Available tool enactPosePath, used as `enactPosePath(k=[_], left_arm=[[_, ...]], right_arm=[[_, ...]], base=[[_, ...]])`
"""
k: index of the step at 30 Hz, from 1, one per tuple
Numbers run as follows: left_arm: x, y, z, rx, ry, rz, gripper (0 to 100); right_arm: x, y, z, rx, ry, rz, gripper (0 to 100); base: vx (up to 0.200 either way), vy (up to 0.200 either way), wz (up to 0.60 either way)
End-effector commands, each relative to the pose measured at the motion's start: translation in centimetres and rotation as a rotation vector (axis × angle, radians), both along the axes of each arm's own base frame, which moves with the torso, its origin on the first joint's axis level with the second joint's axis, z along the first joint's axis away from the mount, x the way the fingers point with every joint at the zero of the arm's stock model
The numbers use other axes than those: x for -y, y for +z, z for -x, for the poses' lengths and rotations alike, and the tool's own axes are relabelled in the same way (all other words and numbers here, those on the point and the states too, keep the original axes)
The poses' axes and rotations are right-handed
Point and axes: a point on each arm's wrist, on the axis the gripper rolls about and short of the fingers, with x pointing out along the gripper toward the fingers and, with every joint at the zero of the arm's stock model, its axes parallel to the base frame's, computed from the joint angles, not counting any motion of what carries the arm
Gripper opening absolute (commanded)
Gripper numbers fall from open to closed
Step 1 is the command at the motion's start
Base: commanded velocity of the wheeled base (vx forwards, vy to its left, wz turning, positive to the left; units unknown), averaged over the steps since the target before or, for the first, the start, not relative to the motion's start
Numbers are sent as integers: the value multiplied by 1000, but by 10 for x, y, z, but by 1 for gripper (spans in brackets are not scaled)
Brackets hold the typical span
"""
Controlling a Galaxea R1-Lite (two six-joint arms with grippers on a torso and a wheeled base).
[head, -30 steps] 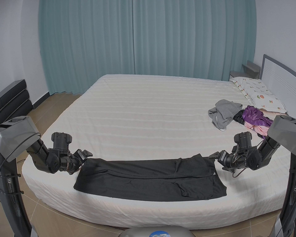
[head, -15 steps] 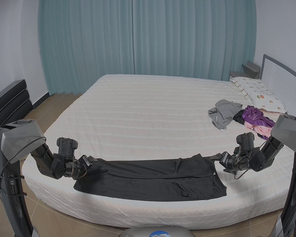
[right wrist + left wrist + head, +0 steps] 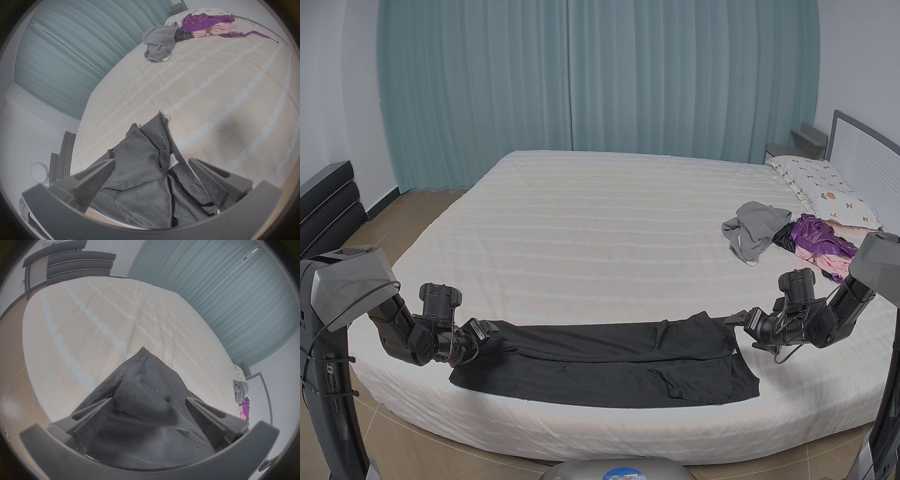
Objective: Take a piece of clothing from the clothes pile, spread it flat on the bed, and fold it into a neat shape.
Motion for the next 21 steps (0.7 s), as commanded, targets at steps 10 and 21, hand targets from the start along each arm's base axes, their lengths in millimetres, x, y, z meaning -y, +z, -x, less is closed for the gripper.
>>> enactPosePath(k=[10,21], left_arm=[[-11,8,2,15,58,-41,0],[-20,28,12,0,45,-67,0]], right_arm=[[-1,1,0,3,1,-2,100],[-2,-2,-1,-3,5,-1,100]], base=[[0,0,0],[0,0,0]])
